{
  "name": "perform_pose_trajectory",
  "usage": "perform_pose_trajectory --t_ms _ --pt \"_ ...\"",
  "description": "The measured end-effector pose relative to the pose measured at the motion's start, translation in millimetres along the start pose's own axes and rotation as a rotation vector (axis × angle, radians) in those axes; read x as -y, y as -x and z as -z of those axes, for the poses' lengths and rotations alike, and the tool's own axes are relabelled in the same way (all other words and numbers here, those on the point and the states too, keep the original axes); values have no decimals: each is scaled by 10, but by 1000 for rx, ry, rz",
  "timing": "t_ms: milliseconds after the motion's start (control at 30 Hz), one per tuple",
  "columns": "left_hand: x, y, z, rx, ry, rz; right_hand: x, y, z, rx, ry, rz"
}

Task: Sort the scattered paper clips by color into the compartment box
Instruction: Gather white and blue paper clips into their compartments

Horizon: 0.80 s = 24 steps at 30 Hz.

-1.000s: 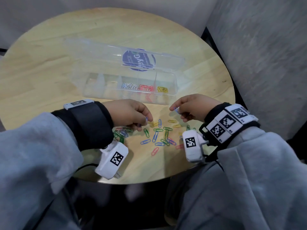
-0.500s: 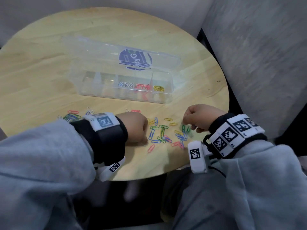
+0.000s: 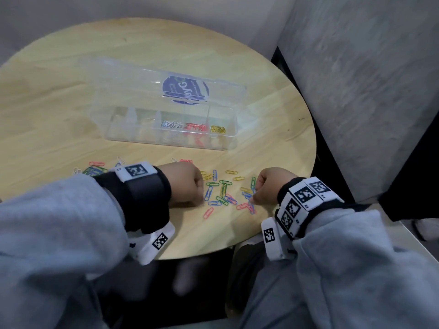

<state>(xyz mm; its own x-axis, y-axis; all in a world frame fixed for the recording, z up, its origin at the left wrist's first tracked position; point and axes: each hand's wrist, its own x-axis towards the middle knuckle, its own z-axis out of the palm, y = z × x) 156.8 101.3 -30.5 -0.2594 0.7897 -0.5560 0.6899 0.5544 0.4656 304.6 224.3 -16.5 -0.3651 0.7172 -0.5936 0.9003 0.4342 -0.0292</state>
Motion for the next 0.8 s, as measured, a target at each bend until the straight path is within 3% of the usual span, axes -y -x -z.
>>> perform_pose_trajectory --t_ms 200,367,467,633,800 --pt "-8 -51 167 45 820 69 78 -150 -72 -9 8 17" --pt "-43 -47 174 21 998 77 99 -208 -81 -19 7 40" --pt "-50 -90 129 -41 788 85 115 -231 -87 -30 -14 55" --pt "-152 -61 -60 -133 -9 18 172 -264 -90 -32 -30 102" --pt "-303 -80 -196 -153 -246 -18 227 -242 -78 -9 -40 145"
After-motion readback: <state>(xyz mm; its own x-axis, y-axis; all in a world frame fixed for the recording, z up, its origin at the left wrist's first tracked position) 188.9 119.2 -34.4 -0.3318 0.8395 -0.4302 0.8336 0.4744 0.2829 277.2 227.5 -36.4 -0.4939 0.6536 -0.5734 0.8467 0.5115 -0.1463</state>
